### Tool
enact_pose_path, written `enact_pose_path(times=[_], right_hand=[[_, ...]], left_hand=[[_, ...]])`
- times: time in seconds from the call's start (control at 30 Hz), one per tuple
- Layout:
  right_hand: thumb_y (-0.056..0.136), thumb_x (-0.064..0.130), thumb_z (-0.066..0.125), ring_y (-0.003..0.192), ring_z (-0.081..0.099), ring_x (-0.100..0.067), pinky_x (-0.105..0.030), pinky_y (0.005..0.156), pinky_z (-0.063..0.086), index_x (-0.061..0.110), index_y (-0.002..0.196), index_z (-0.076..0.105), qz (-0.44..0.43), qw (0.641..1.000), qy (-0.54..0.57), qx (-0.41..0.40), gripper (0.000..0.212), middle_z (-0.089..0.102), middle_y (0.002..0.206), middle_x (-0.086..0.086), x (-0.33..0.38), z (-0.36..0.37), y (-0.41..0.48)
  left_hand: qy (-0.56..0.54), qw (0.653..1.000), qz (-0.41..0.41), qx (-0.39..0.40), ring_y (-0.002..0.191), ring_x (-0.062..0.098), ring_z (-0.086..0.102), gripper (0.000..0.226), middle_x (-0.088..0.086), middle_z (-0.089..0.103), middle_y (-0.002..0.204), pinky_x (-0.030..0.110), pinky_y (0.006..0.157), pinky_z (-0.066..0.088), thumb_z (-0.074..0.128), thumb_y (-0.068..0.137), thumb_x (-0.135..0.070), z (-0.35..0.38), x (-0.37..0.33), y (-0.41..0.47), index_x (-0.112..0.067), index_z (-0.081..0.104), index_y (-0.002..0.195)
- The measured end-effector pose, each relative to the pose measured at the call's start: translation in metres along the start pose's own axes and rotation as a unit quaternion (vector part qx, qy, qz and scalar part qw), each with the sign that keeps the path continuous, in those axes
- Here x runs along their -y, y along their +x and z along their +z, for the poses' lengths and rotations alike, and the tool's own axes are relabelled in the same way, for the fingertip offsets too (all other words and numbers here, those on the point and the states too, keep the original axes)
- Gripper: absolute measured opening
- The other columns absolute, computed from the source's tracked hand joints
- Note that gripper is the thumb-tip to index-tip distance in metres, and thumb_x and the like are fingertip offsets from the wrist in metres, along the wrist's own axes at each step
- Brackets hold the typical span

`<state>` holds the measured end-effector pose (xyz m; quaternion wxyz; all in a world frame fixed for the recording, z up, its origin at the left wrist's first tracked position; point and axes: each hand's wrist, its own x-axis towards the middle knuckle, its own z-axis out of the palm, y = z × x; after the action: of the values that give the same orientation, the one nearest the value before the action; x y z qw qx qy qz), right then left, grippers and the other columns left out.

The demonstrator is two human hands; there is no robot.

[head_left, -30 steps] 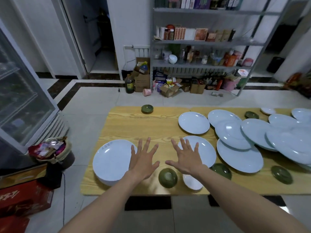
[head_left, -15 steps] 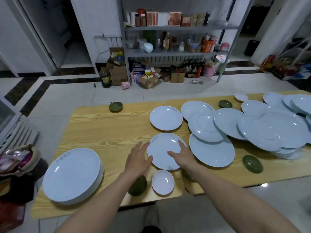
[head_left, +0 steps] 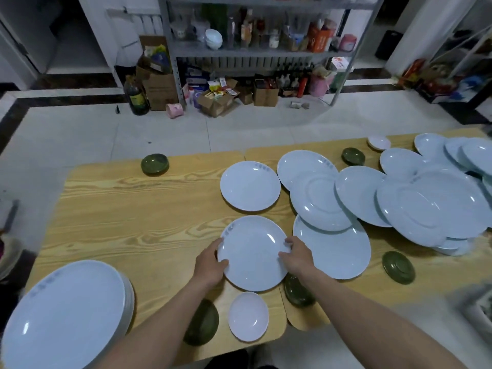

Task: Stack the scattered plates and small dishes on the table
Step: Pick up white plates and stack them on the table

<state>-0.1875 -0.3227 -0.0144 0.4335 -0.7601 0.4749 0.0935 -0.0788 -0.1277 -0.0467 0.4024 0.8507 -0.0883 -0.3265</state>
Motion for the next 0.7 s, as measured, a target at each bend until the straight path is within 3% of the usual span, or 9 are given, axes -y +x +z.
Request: enact_pose_path(times=[0.17, 0.3, 0.43, 0.5, 0.63, 0.7], right_hand=[[0.088, 0.003, 0.063, 0.119, 0.053, -0.027, -0.037, 0.098, 0.048, 0.015, 0.144, 0.040, 0.029, 0.997, 0.066, 0.001, 0.062, 0.055, 0.134, -0.009, -0.003, 0.002, 0.006], [0.081, -0.001, 0.069, 0.120, 0.054, -0.026, -0.037, 0.099, 0.048, 0.014, 0.151, 0.033, 0.028, 0.990, 0.137, 0.002, 0.080, 0.056, 0.135, -0.008, -0.001, -0.005, 0.012], [0.086, -0.002, 0.065, 0.102, 0.061, -0.021, -0.029, 0.074, 0.055, 0.012, 0.140, 0.050, 0.004, 0.969, 0.235, 0.076, 0.058, 0.063, 0.115, -0.002, 0.009, -0.019, 0.015], [0.085, -0.002, 0.066, 0.100, 0.065, -0.028, -0.034, 0.064, 0.057, 0.011, 0.138, 0.051, 0.004, 0.954, 0.286, 0.092, 0.056, 0.065, 0.117, -0.007, 0.012, -0.030, 0.017], [0.085, -0.010, 0.065, 0.097, 0.067, -0.030, -0.037, 0.062, 0.060, 0.011, 0.134, 0.053, 0.002, 0.914, 0.399, 0.069, 0.054, 0.066, 0.119, -0.010, 0.018, -0.057, 0.023], [0.088, -0.011, 0.062, 0.100, 0.065, -0.031, -0.045, 0.074, 0.062, 0.013, 0.136, 0.053, 0.010, 0.888, 0.455, 0.062, 0.055, 0.066, 0.116, -0.008, 0.020, -0.070, 0.028]], left_hand=[[-0.079, 0.996, -0.029, -0.025, 0.110, 0.019, 0.060, 0.060, -0.005, 0.063, 0.110, 0.022, 0.082, 0.043, 0.054, 0.081, 0.011, 0.002, 0.002, 0.001, -0.029, 0.056, 0.127], [-0.160, 0.985, -0.053, -0.043, 0.102, 0.019, 0.061, 0.063, 0.008, 0.063, 0.120, 0.013, 0.058, 0.047, 0.059, 0.086, 0.008, -0.005, 0.000, 0.002, -0.024, 0.049, 0.140], [-0.226, 0.972, -0.035, -0.051, 0.097, 0.023, 0.063, 0.064, 0.007, 0.061, 0.117, 0.032, 0.064, 0.057, 0.059, 0.090, 0.006, -0.016, -0.017, 0.004, -0.027, 0.045, 0.143], [-0.236, 0.970, -0.017, -0.052, 0.090, 0.018, 0.064, 0.063, 0.001, 0.061, 0.108, 0.034, 0.065, 0.058, 0.058, 0.091, 0.006, -0.019, -0.030, 0.007, -0.030, 0.046, 0.141], [-0.273, 0.961, 0.007, -0.039, 0.078, 0.027, 0.070, 0.059, 0.005, 0.064, 0.117, 0.045, 0.077, 0.060, 0.060, 0.095, -0.003, -0.021, -0.054, 0.023, -0.028, 0.043, 0.145], [-0.279, 0.959, 0.006, -0.052, 0.073, 0.027, 0.068, 0.052, 0.008, 0.062, 0.117, 0.041, 0.075, 0.059, 0.057, 0.098, -0.006, -0.020, -0.063, 0.033, -0.026, 0.044, 0.145]])
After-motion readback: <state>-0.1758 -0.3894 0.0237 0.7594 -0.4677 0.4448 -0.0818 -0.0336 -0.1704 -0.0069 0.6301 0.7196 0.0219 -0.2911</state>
